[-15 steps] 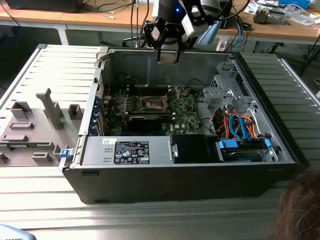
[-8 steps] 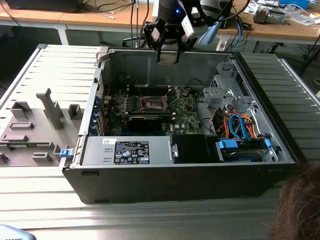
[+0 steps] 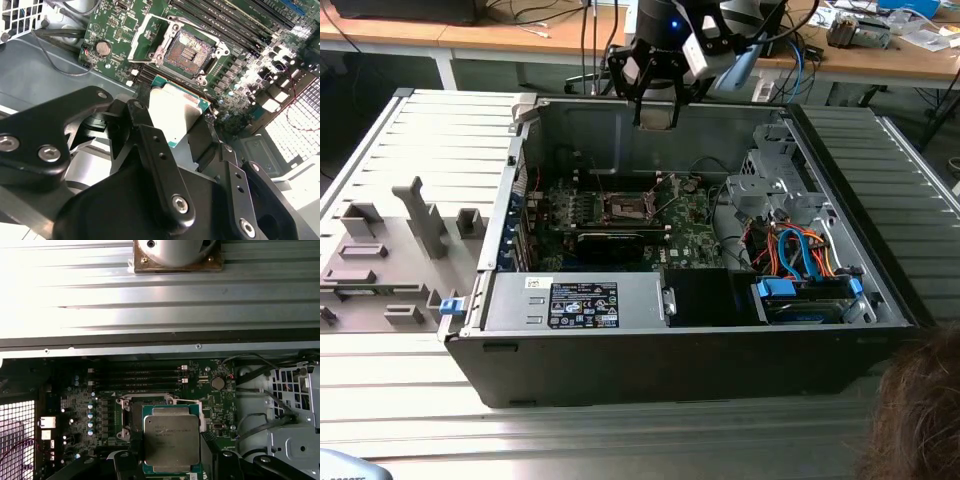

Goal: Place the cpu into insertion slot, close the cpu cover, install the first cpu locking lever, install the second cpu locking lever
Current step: 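Place the cpu into insertion slot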

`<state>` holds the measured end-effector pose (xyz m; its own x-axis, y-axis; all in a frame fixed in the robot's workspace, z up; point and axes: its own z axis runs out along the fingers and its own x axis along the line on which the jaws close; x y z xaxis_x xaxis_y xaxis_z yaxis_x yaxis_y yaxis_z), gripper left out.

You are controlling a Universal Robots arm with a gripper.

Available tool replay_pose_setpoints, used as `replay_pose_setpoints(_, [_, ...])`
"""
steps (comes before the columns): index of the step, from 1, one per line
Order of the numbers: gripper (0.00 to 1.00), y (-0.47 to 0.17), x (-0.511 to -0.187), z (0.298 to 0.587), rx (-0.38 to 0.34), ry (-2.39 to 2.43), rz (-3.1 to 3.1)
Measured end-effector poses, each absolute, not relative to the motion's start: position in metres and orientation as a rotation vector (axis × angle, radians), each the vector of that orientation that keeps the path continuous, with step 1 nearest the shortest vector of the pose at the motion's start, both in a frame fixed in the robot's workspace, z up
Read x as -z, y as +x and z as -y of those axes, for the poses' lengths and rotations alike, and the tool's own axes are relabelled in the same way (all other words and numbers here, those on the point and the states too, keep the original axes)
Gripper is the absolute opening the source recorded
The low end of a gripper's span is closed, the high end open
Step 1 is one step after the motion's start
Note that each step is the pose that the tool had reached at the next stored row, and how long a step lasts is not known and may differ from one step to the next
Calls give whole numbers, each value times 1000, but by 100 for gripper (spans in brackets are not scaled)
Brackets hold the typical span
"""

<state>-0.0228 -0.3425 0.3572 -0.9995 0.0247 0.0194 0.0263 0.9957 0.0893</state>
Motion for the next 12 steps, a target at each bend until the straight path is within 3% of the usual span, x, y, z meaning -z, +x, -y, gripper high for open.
replay_pose_setpoints(12, [55,-23,-350,342,140,-40,3120])
